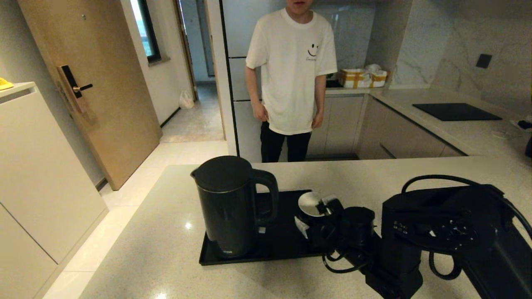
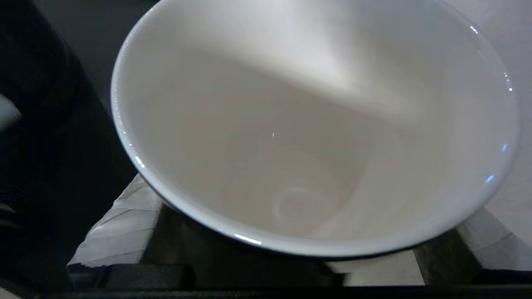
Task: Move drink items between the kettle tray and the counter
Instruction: Pick up the tea cup, then place it on the right
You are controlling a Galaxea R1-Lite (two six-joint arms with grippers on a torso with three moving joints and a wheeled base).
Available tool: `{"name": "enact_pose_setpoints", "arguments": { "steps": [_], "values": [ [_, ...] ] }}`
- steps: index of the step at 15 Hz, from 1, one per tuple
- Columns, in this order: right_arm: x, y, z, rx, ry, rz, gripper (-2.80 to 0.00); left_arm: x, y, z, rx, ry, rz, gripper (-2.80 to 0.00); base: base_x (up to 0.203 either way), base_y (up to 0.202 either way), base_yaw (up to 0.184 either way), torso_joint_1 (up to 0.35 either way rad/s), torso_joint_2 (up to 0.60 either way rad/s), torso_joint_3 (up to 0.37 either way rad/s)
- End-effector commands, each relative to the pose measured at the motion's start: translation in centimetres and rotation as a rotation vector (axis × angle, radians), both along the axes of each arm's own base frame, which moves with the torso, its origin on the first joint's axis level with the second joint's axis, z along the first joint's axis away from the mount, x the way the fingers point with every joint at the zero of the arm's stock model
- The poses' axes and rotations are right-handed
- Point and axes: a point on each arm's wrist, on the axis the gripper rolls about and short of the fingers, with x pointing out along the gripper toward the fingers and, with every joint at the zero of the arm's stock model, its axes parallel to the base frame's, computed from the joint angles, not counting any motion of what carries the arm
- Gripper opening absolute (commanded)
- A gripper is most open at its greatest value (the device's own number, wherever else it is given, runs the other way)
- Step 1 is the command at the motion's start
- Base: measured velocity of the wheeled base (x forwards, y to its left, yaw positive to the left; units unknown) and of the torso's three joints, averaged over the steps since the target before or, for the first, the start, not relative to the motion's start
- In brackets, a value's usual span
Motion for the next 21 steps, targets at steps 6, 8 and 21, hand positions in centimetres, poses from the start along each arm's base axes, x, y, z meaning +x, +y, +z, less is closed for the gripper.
{"name": "enact_pose_setpoints", "arguments": {
  "steps": [6, 8, 21],
  "values": [
    [-0.1, -1.9, 3.4, 0.021, -0.054, -0.095, -2.80, 0.0, 0.0, 0.0, 0.000, 0.000, 0.000, -2.80, 0.000, 0.000, 0.000, 0.000, 0.00, 0.000],
    [0.4, -4.8, 2.8, 0.011, -0.026, -0.187, -2.80, 0.0, 0.0, 0.0, 0.000, 0.000, 0.000, -2.80, 0.000, 0.000, 0.000, 0.000, 0.00, 0.000],
    [2.4, -13.4, -0.8, 0.025, 0.086, -0.404, -2.80, 0.0, 0.0, 0.0, 0.000, 0.000, 0.000, -2.80, 0.000, 0.000, 0.000, 0.000, 0.00, 0.000]
  ]
}}
